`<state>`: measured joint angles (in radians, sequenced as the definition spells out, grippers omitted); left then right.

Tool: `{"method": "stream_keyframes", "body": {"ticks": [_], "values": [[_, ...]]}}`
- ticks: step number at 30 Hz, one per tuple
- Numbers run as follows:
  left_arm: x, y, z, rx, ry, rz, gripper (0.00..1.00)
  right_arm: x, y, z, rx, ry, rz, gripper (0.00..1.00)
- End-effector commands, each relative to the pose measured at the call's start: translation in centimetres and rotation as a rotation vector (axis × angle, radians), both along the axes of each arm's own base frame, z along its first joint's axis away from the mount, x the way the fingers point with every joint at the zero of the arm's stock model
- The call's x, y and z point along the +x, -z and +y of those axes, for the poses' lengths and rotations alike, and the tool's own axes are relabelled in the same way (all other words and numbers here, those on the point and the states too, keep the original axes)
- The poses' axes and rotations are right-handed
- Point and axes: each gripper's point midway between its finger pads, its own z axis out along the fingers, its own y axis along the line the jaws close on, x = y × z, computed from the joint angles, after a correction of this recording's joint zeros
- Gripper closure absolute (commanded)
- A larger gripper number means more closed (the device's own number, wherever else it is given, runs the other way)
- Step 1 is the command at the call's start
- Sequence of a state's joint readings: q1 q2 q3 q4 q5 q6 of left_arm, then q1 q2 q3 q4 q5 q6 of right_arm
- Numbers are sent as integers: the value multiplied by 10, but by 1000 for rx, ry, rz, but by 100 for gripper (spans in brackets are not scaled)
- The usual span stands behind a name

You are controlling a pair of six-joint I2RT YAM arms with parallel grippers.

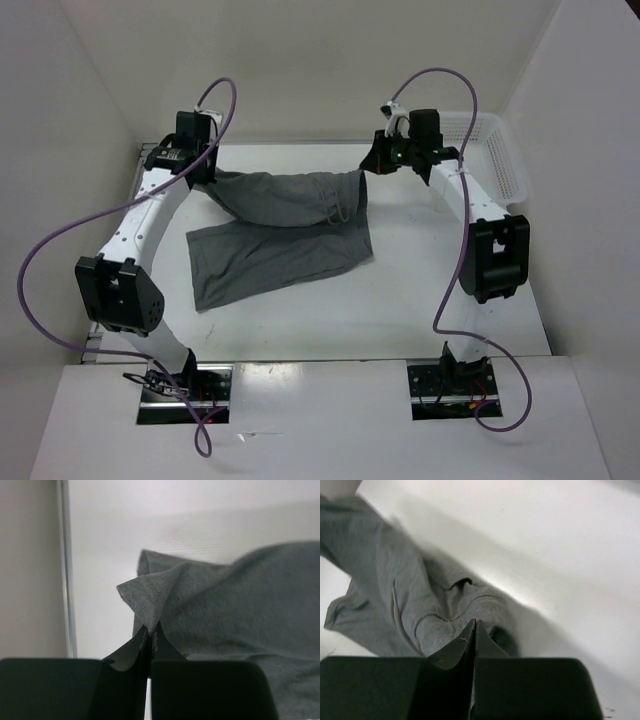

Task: Fold and stack the shorts
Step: Flatten the shorts out

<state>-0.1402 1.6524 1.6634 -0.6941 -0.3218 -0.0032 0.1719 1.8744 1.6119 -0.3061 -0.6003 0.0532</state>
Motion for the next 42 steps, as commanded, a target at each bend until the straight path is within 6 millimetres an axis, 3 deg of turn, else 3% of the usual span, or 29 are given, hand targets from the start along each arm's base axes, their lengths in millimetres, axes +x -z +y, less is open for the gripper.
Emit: {"method": "stream_keyframes", "body": {"ticks": [1,4,7,10,11,12,13,14,16,17,18,19,20,21,23,26,29,30,33,41,42], "values": [[13,-9,21,67,-94,-83,100,28,-61,-16,-24,69,-178,100],[16,0,22,72,-102,-91,100,25,-55,-20,-54,63,-186,100],[7,9,21,64,-88,-70,100,8,-51,-23,-78,49,-185,100],[-23,39,12,41,-36,12,100,-16,-39,-27,-129,-5,-181,100],[-34,56,10,36,-21,63,99,-28,-15,-30,-147,-16,-127,100],[-56,89,8,43,-2,158,98,-36,-5,-32,-166,-30,-118,100],[-72,103,3,44,20,214,94,-48,0,-34,-181,-41,-105,96],[-85,116,0,30,38,264,92,-72,30,-26,-207,-93,-38,93],[-120,136,-5,16,75,375,85,-94,49,-28,-273,-141,-28,79],[-130,139,-12,-21,104,403,66,-110,60,-33,-289,-144,0,47],[-135,137,-14,-34,114,412,52,-118,65,-34,-291,-147,18,33],[-142,133,-13,-35,114,407,39,-120,67,-39,-312,-127,20,27],[-142,128,-13,-37,115,391,27,-126,68,-42,-315,-109,28,22],[-142,124,-9,-22,104,377,10,-125,70,-44,-310,-82,41,21],[-132,115,-6,-19,89,337,5,-123,64,-42,-291,-64,30,21],[-109,107,4,-55,50,311,5,-122,60,-34,-221,-45,52,25],[-98,127,9,-91,34,388,11,-118,53,-24,-158,-46,67,30],[-101,144,12,-121,24,459,14,-112,45,-22,-141,-34,47,31],[-101,164,14,-194,14,548,19,-100,43,-16,-109,-23,65,31],[-108,171,0,-434,49,602,18,-86,63,-7,-72,-25,129,30],[-99,166,-2,-445,62,581,18,-81,69,-6,-68,-20,145,30]]}}
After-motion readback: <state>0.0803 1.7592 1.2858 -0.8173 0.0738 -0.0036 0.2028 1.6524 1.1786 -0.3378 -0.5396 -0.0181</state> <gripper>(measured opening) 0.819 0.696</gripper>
